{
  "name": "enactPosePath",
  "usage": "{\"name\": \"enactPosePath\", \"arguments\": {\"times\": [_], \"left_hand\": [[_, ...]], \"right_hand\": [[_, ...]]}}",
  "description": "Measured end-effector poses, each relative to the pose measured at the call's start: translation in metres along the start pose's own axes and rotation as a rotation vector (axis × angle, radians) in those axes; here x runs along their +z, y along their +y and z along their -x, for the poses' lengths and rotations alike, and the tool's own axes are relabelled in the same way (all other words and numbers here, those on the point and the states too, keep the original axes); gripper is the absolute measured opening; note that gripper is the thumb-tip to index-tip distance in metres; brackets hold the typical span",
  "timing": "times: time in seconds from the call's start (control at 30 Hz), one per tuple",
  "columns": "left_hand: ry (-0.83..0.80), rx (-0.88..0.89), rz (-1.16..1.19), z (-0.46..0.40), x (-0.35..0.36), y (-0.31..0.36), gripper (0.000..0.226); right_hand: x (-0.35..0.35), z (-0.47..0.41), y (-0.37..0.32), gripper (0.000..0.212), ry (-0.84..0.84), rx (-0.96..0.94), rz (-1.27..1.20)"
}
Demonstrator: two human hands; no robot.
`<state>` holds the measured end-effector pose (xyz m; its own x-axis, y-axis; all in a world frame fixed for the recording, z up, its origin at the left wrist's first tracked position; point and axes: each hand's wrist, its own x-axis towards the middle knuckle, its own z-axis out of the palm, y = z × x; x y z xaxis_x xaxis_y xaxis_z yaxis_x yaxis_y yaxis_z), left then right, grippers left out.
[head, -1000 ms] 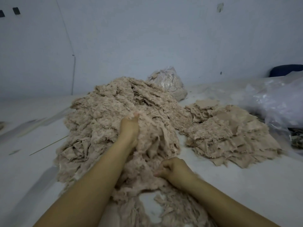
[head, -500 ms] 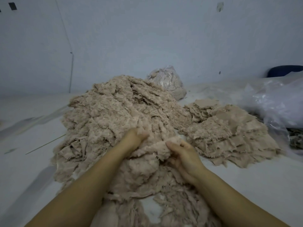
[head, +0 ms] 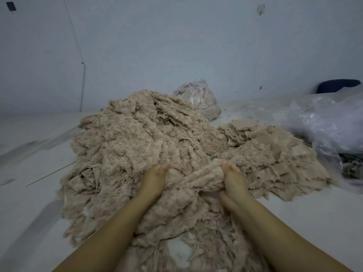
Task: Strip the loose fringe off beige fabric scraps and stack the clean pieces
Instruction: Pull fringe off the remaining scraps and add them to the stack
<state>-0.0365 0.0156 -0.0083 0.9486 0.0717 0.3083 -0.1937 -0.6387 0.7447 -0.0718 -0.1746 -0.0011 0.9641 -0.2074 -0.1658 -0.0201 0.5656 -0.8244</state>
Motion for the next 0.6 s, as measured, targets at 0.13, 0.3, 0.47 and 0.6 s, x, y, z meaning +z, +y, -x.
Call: {"name": "enactPosePath", "arguments": {"times": [0.13,0.3,0.47,0.6], "left_hand": [[0.068,0.101,0.079,0.003,0.006,0.008,0.048],[-0.136,0.210,-0.277,0.005,0.003,-0.012,0.032],[-0.310,0.240,-0.483,0.007,0.001,0.000,0.032],[0.109,0.536,-0.497,0.021,0.004,0.023,0.041]], "right_hand": [[-0.004,0.002,0.006,0.034,-0.185,0.198,0.159],[-0.008,-0.001,-0.003,0.020,-0.168,0.041,0.211],[-0.005,-0.008,-0.013,0.007,-0.092,-0.125,0.077],[0.001,-0.003,-0.009,0.017,-0.115,-0.186,0.114]]}}
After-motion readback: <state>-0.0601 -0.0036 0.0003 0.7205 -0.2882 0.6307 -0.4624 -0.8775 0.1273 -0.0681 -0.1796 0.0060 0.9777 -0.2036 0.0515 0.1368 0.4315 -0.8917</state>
